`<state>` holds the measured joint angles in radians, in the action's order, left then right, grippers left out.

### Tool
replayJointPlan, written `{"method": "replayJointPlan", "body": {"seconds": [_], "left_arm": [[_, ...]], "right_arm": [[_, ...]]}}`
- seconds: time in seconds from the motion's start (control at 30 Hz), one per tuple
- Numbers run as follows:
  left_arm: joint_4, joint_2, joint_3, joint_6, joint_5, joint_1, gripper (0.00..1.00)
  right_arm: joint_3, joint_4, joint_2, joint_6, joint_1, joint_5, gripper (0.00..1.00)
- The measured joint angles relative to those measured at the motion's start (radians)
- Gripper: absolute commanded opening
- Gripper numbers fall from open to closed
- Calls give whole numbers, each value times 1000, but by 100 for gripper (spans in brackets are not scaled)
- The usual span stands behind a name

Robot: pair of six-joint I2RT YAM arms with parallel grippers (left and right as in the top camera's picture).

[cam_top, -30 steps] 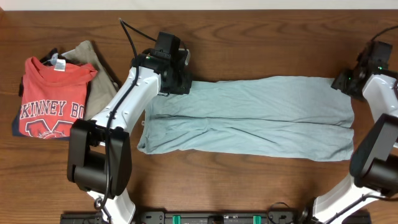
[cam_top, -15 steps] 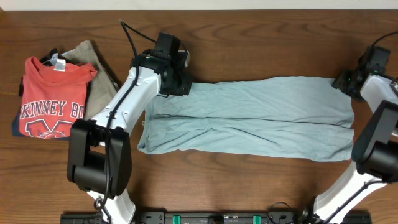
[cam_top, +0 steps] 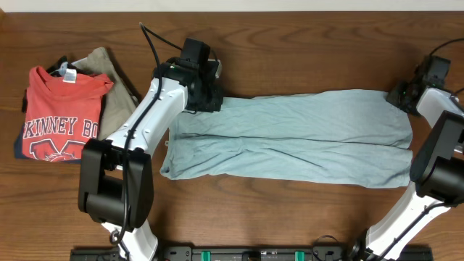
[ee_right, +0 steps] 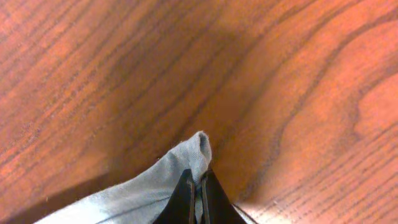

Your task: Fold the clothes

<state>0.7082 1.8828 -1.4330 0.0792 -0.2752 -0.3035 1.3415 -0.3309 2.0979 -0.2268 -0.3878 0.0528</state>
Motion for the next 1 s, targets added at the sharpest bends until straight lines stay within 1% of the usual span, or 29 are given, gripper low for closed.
{"method": "replayJointPlan", "body": {"seconds": [0.2,0.3,0.37,0.5,0.63,0.73,0.83,1.0], "left_arm": [[-10,-40,0,0,0,10,6],[-9,-115,0,0,0,22,6],[3,-174,0,0,0,27,6],[86,-246,-3,1,0,29,6],[217,-259,-4,1,-4,29,6],[306,-260,-4,3,12,29,6],[381,-265,-4,3,44,30,6],[421,-317,-4,3,73,42,6]], "right_arm": [[4,-78,-23,0,-7,-4,1],[0,-121,-65,0,-23,-5,1],[-2,-165,-126,0,-33,-5,1],[-1,-296,-275,0,-36,-10,1],[0,-448,-366,1,-36,-8,1],[0,-557,-383,9,-36,-8,1],[0,-626,-382,14,-36,-3,1],[0,-697,-382,20,-36,20,1]]}}
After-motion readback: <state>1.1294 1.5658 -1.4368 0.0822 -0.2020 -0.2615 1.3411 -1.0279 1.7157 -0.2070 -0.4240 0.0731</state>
